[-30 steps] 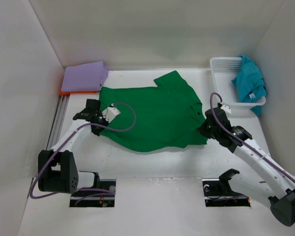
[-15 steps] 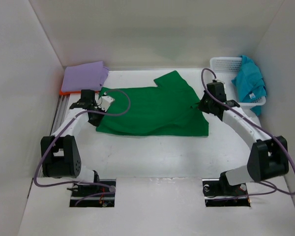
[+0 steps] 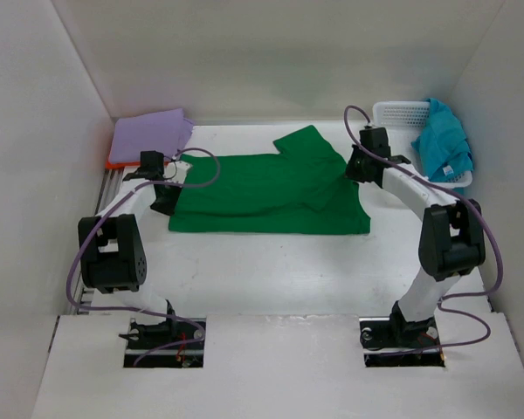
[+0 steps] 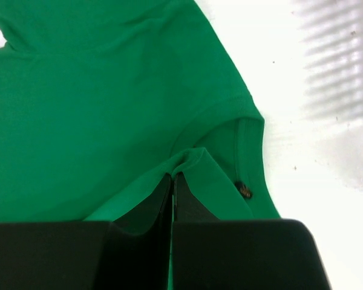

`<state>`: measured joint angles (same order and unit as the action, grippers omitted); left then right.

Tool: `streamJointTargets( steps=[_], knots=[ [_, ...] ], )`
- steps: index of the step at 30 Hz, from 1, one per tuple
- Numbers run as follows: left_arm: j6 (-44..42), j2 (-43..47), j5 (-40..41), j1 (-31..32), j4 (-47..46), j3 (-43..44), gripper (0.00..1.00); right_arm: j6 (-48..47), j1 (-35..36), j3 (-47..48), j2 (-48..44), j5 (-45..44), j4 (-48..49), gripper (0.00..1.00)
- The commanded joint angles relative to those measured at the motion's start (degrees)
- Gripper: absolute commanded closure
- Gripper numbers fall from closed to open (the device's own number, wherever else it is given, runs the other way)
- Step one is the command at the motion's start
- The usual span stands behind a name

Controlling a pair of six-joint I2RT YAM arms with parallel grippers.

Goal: Fold and stack the t-shirts
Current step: Grap the side of the flattened tshirt closest away from the robot with both arms, then put the neatly folded tshirt into the corner of the board with the left arm

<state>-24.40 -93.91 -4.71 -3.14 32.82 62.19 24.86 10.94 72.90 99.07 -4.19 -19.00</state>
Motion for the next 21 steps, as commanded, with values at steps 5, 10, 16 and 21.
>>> streamJointTargets(
  steps=[5, 10, 16, 21],
  knots=[
    [6.38, -4.87, 0.49, -2.45, 0.75, 3.99, 0.92, -2.27, -0.44, 6.19, 5.43, 0.05, 0.64, 1.0],
    [6.91, -6.55, 0.84, -3.06, 1.2, 5.13, 0.87, -2.8, -0.53, 9.35, 8.51, -0.12, -0.24, 0.99],
    [4.46, -3.4, 2.33, -5.87, 1.37, 6.62, 0.66, -2.8, -0.35, 12.96, 7.99, 0.32, -2.25, 0.63],
    [-9.66, 11.08, 0.76, -5.01, 1.02, -0.38, 0.46, -0.79, -0.26, 5.52, -3.06, -4.76, -9.37, 0.43]
  ],
)
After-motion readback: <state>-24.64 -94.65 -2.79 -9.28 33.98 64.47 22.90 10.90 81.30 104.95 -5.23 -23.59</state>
